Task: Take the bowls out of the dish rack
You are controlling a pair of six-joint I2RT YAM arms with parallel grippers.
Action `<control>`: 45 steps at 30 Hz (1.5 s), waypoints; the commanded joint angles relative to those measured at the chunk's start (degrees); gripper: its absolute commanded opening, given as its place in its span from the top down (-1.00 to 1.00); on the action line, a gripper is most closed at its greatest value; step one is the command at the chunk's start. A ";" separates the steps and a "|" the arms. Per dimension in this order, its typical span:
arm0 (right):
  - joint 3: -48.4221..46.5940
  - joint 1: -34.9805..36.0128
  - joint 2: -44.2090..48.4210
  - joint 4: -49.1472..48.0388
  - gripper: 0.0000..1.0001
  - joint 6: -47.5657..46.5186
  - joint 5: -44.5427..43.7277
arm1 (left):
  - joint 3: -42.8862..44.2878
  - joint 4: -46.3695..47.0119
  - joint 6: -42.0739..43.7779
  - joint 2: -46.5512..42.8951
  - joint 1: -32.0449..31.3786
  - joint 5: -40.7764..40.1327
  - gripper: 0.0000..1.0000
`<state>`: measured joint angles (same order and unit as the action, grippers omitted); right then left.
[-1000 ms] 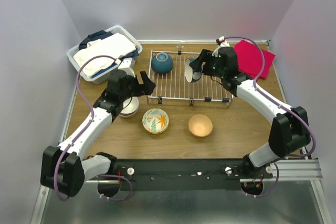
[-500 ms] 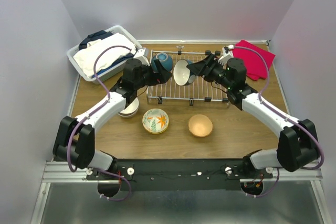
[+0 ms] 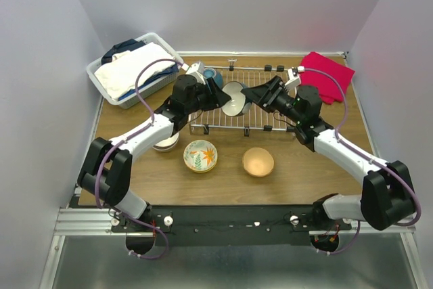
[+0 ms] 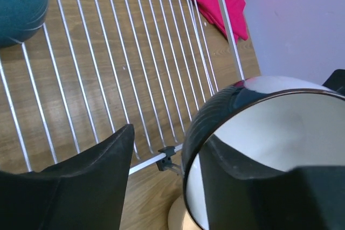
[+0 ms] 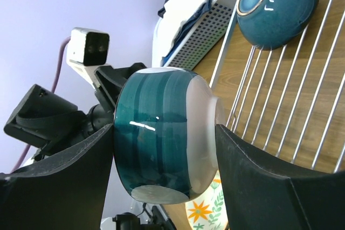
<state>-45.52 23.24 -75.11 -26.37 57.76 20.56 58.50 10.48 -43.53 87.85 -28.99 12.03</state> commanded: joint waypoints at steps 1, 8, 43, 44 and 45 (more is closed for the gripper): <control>1.22 -0.13 3.48 -7.73 0.29 2.62 1.85 | 0.65 1.38 -1.38 0.30 -0.71 -1.05 0.35; 3.06 -0.22 5.94 -5.02 -0.04 0.17 1.59 | -0.40 -0.37 0.89 -2.60 -0.80 -2.18 1.00; -4.85 -0.22 20.18 34.81 -1.00 -36.22 -23.28 | 0.03 -42.91 22.88 -8.58 -31.03 -26.53 1.00; -4.76 -0.13 20.35 34.98 -1.00 -36.31 -23.63 | 0.12 -42.74 22.87 -7.88 -31.56 -26.88 1.00; -4.76 -0.22 20.62 35.33 -1.00 -36.22 -23.81 | 0.21 -42.56 22.79 -6.66 -32.26 -27.23 1.00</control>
<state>-49.45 23.24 -56.25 6.90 22.39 0.05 56.55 -32.60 -20.12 77.89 -58.72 -9.87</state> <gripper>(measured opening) 0.997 0.069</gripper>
